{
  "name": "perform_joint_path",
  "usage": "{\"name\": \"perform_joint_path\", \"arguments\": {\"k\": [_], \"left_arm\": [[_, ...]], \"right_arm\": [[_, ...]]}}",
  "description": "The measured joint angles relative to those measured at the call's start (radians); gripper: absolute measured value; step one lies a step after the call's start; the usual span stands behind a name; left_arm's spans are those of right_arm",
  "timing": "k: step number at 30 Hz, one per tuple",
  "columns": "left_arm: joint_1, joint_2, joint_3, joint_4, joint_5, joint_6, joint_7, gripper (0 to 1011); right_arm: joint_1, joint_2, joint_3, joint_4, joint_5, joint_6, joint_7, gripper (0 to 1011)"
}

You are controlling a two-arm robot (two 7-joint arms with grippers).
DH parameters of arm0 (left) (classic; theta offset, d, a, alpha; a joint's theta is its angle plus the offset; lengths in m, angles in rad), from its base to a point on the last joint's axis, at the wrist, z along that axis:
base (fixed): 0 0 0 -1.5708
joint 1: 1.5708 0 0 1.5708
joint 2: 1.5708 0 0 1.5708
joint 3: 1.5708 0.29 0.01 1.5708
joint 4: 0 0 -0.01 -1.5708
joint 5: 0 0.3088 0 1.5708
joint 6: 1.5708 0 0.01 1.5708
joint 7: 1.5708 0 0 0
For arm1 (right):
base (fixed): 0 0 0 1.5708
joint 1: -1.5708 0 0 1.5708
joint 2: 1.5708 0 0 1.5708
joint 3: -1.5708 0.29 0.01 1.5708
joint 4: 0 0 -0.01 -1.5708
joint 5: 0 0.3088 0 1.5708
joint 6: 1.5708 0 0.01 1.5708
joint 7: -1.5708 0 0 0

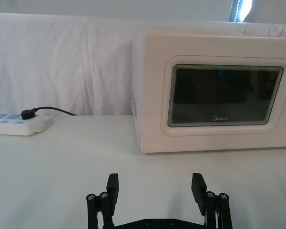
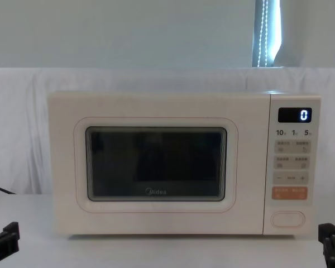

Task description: Press the button to open the microwave door with one hand; close the microwave door with the other hand.

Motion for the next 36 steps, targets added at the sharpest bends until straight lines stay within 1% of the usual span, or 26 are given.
{"name": "perform_joint_path", "arguments": {"k": [5, 6, 11, 12, 15, 18, 21, 22, 23, 26, 27, 29, 36], "left_arm": [[0.0, 0.0, 0.0, 0.0, 0.0, 0.0, 0.0, 1001], [0.0, 0.0, 0.0, 0.0, 0.0, 0.0, 0.0, 1001], [0.0, 0.0, 0.0, 0.0, 0.0, 0.0, 0.0, 1001], [0.0, 0.0, 0.0, 0.0, 0.0, 0.0, 0.0, 1001], [0.0, 0.0, 0.0, 0.0, 0.0, 0.0, 0.0, 1001], [0.0, 0.0, 0.0, 0.0, 0.0, 0.0, 0.0, 1001], [0.0, 0.0, 0.0, 0.0, 0.0, 0.0, 0.0, 1001], [0.0, 0.0, 0.0, 0.0, 0.0, 0.0, 0.0, 1001], [0.0, 0.0, 0.0, 0.0, 0.0, 0.0, 0.0, 1001], [0.0, 0.0, 0.0, 0.0, 0.0, 0.0, 0.0, 1001], [0.0, 0.0, 0.0, 0.0, 0.0, 0.0, 0.0, 1001], [0.0, 0.0, 0.0, 0.0, 0.0, 0.0, 0.0, 1001], [0.0, 0.0, 0.0, 0.0, 0.0, 0.0, 0.0, 1001]], "right_arm": [[0.025, -0.026, 0.024, 0.026, 0.018, 0.022, 0.02, 0], [0.025, -0.026, 0.024, 0.026, 0.018, 0.022, 0.02, 0], [0.055, -0.044, 0.047, 0.048, 0.04, 0.066, 0.046, 0], [0.068, -0.049, 0.053, 0.057, 0.042, 0.081, 0.05, 0], [0.095, -0.061, 0.063, 0.078, 0.042, 0.103, 0.056, 0], [0.132, -0.077, 0.072, 0.114, 0.04, 0.114, 0.059, 0], [0.16, -0.086, 0.077, 0.146, 0.036, 0.116, 0.062, 0], [0.182, -0.094, 0.081, 0.172, 0.032, 0.114, 0.065, 0], [0.19, -0.097, 0.083, 0.183, 0.031, 0.114, 0.066, 0], [0.239, -0.115, 0.094, 0.248, 0.024, 0.103, 0.07, 0], [0.239, -0.115, 0.094, 0.248, 0.024, 0.103, 0.07, 0], [0.274, -0.128, 0.105, 0.3, 0.021, 0.088, 0.074, 0], [0.332, -0.144, 0.123, 0.389, 0.018, 0.051, 0.085, 0]]}}
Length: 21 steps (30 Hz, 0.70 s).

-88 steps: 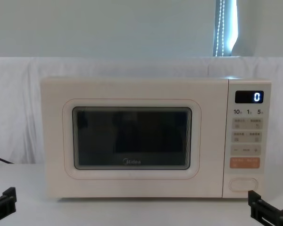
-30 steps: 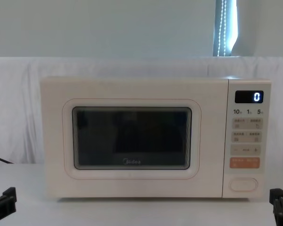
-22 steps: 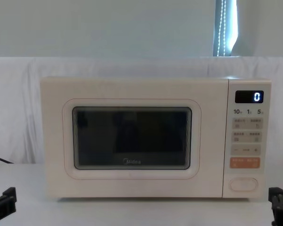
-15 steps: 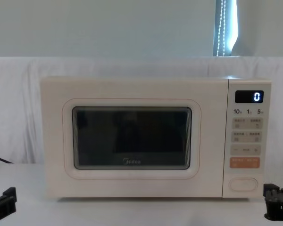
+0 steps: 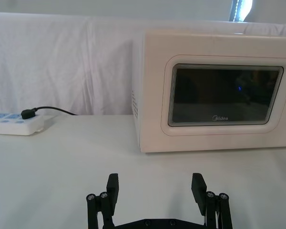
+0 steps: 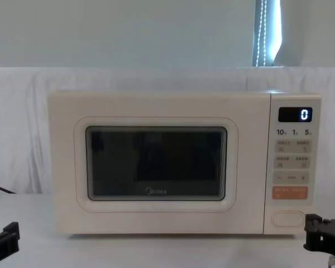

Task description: Press the button to open the microwave door with one hand; close the microwave door with the other hand.

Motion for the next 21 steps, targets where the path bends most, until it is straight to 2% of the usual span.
{"name": "perform_joint_path", "arguments": {"k": [10, 21], "left_arm": [[0.0, 0.0, 0.0, 0.0, 0.0, 0.0, 0.0, 1001], [0.0, 0.0, 0.0, 0.0, 0.0, 0.0, 0.0, 1001]], "right_arm": [[0.089, -0.017, 0.022, 0.137, -0.007, -0.046, 0.007, 0], [0.166, -0.03, 0.027, 0.249, -0.016, -0.072, 0.02, 0]]}}
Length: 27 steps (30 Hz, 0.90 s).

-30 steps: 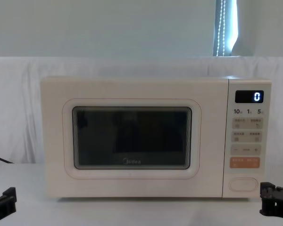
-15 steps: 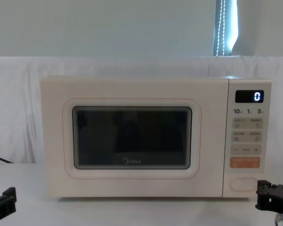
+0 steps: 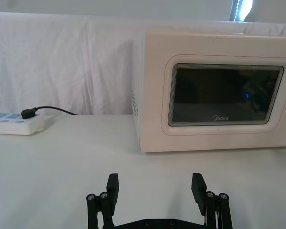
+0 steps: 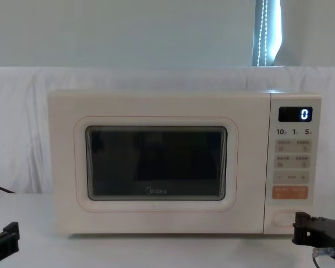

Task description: Press the button to open the microwave door with one hand; close the microwave door with the other hand.

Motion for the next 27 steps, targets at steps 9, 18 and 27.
{"name": "perform_joint_path", "arguments": {"k": [9, 18, 27], "left_arm": [[0.0, 0.0, 0.0, 0.0, 0.0, 0.0, 0.0, 1001], [0.0, 0.0, 0.0, 0.0, 0.0, 0.0, 0.0, 1001], [0.0, 0.0, 0.0, 0.0, 0.0, 0.0, 0.0, 1001]], "right_arm": [[0.058, -0.012, 0.006, 0.091, 0.002, -0.037, 0.008, 0], [0.095, -0.019, 0.012, 0.159, 0.0, -0.06, 0.007, 0], [0.137, -0.022, 0.023, 0.232, -0.001, -0.088, 0.007, 0]]}}
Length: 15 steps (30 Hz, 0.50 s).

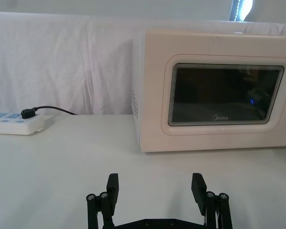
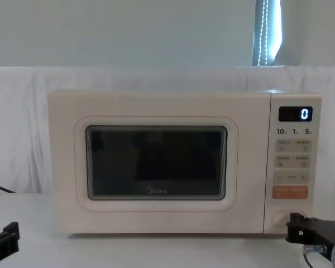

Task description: Press the button to open the microwave door with one hand; close the microwave door with the other hand.

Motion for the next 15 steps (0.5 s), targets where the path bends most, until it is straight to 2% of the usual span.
{"name": "perform_joint_path", "arguments": {"k": [15], "left_arm": [[0.0, 0.0, 0.0, 0.0, 0.0, 0.0, 0.0, 1001]], "right_arm": [[0.051, -0.002, 0.01, 0.077, -0.002, -0.022, 0.006, 0]]}}
